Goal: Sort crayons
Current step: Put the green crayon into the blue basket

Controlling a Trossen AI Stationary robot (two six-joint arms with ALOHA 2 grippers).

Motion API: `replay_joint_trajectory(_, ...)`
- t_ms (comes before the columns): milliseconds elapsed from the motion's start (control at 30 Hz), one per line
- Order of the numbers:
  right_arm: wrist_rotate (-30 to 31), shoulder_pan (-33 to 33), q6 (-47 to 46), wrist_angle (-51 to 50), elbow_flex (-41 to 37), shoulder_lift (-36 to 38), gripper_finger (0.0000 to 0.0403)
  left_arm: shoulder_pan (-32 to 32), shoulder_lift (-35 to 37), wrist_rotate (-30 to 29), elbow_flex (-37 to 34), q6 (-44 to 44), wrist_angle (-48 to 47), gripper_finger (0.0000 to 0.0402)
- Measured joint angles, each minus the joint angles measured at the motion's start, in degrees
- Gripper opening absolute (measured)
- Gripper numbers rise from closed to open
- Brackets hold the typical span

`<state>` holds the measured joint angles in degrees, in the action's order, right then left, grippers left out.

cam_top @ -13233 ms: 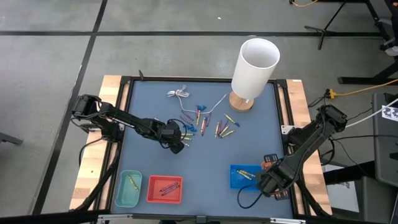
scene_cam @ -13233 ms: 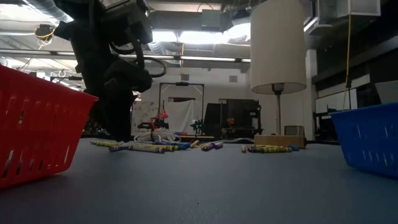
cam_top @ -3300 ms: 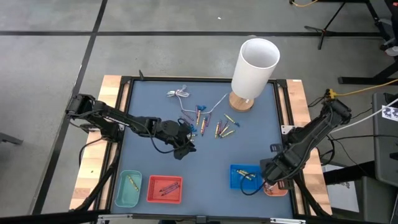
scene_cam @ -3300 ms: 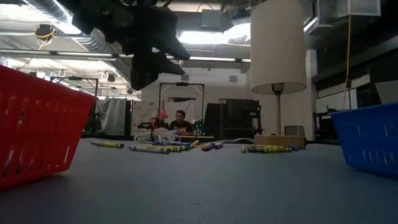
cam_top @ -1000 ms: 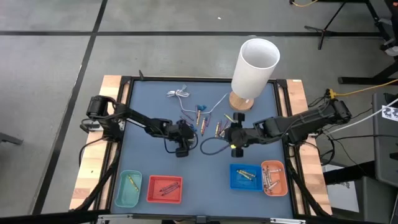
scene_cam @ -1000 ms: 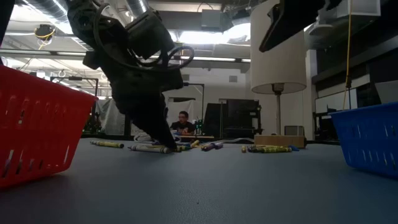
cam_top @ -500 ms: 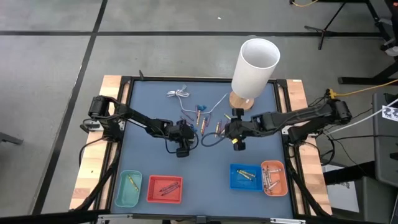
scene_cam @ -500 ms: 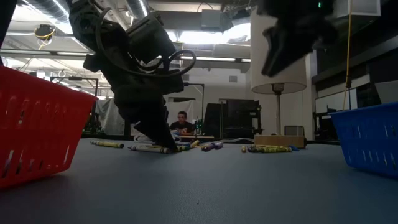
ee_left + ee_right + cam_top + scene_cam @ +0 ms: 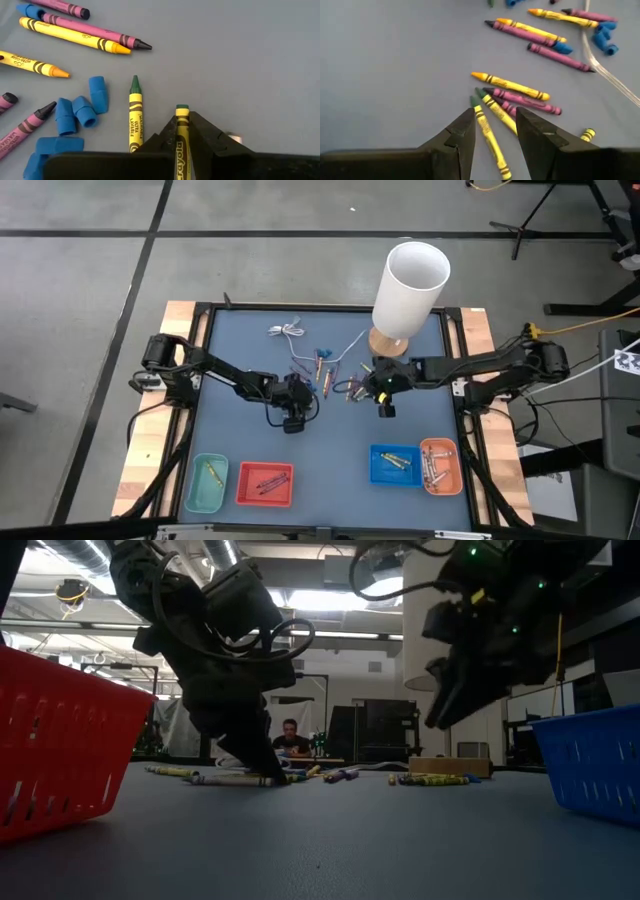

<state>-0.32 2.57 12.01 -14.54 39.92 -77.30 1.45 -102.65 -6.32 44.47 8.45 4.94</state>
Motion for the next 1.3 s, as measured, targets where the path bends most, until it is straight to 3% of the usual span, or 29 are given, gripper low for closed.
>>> replay_joint_trajectory(200,-0.6,4.6,-2.7,3.6,-0.4,-0.2,0.0140,0.0,-0.2,-0.4,-0.1,-0.1,2.2,0.0012)
replay_joint_trajectory(500,0.7,5.0,-2.8,8.0,-0.4,-0.2,0.0140,-0.1,-0.4,-0.6,-0.2,-0.2,6.5,0.0011)
replay_joint_trajectory(600,0.7,5.0,-2.8,7.8,-0.4,-0.2,0.0140,-0.2,-0.4,-0.5,-0.2,0.3,11.3,0.0011)
replay_joint_trajectory(767,0.7,5.0,-2.8,7.9,-0.4,-0.2,0.0140,0.2,-0.4,4.5,-0.2,3.9,21.2,0.0012)
replay_joint_trajectory(1000,0.9,5.0,-2.7,7.9,-0.4,-0.2,0.0140,2.8,-0.2,2.6,0.1,7.8,41.0,0.0012)
replay_joint_trajectory(1133,4.0,5.0,-1.2,8.1,-0.4,-0.2,0.0140,5.7,-0.2,-2.2,4.4,7.8,41.8,0.0012)
replay_joint_trajectory(1300,9.6,5.0,0.7,8.3,-0.4,-0.2,0.0140,8.7,-3.1,-3.9,13.8,4.0,40.5,0.0012)
